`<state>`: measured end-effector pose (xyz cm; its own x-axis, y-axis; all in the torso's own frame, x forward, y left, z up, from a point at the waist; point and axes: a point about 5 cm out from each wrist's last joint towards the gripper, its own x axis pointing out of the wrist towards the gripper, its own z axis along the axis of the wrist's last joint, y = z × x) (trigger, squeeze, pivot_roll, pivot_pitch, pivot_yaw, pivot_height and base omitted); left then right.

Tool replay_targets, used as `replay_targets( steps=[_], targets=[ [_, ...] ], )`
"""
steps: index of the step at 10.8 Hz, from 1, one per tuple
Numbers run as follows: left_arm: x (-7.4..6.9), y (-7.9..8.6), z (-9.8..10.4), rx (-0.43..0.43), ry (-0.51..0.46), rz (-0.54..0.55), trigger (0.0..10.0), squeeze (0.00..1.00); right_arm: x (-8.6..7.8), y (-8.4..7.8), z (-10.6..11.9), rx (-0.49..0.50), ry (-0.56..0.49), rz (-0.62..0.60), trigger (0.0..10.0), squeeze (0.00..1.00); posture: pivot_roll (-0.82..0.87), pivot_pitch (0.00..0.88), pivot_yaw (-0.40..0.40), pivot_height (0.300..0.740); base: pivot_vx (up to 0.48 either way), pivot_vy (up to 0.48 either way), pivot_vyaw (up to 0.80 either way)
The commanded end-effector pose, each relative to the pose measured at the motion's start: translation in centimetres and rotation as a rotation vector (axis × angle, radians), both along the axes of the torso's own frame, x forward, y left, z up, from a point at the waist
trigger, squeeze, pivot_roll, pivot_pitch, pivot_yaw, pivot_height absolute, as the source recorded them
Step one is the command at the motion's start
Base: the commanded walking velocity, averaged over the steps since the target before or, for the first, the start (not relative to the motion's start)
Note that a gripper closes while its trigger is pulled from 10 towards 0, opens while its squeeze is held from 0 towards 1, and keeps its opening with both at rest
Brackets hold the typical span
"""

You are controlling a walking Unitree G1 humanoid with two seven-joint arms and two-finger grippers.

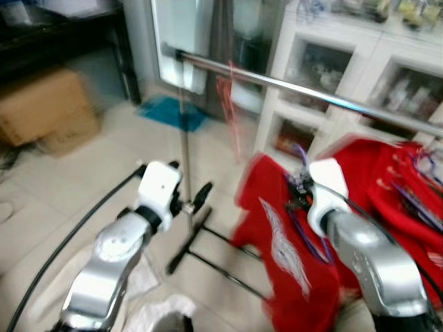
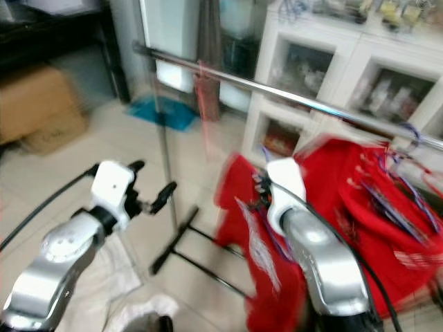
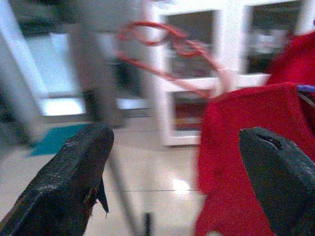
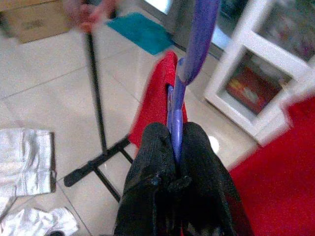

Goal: Hang hanger

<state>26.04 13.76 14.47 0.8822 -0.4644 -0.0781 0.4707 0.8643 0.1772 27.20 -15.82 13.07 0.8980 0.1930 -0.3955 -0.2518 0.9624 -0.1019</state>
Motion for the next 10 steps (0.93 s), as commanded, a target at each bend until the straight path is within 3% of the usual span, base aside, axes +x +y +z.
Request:
replay_targets(
  steps=[1,5,7,8,10],
  targets=[
    [-0.1,-0.1,-0.5,0.014,0.021,-0.005,10.0,0.51,0.1,0.1,0.4,0.002,-0.036,-0.004,10.0,0.0,0.06,0.0,-0.026,0.74,0.0,0.0,0.0],
    [-0.1,-0.3,-0.6,0.02,0.019,-0.016,10.0,0.5,-0.2,-0.7,0.4,0.023,-0.054,-0.042,10.0,0.0,0.05,0.0,-0.028,0.74,0.0,0.0,0.0],
    [0.2,-1.5,-0.3,-0.031,0.031,-0.157,10.0,1.0,-0.5,0.0,1.8,0.267,-0.088,0.055,10.0,0.0,0.05,0.0,-0.036,0.74,0.0,0.0,0.0],
    [1.4,-2.1,0.0,-0.01,0.006,-0.192,10.0,1.0,-0.8,0.7,2.8,0.365,-0.107,0.172,10.0,0.0,0.04,0.0,-0.035,0.74,0.0,0.0,0.0],
    [4.3,-4.1,-0.8,0.083,0.028,-0.262,10.0,1.0,-1.6,1.9,3.8,0.452,-0.103,0.371,10.0,0.0,0.04,0.0,-0.029,0.74,0.0,0.0,0.0]
  ],
)
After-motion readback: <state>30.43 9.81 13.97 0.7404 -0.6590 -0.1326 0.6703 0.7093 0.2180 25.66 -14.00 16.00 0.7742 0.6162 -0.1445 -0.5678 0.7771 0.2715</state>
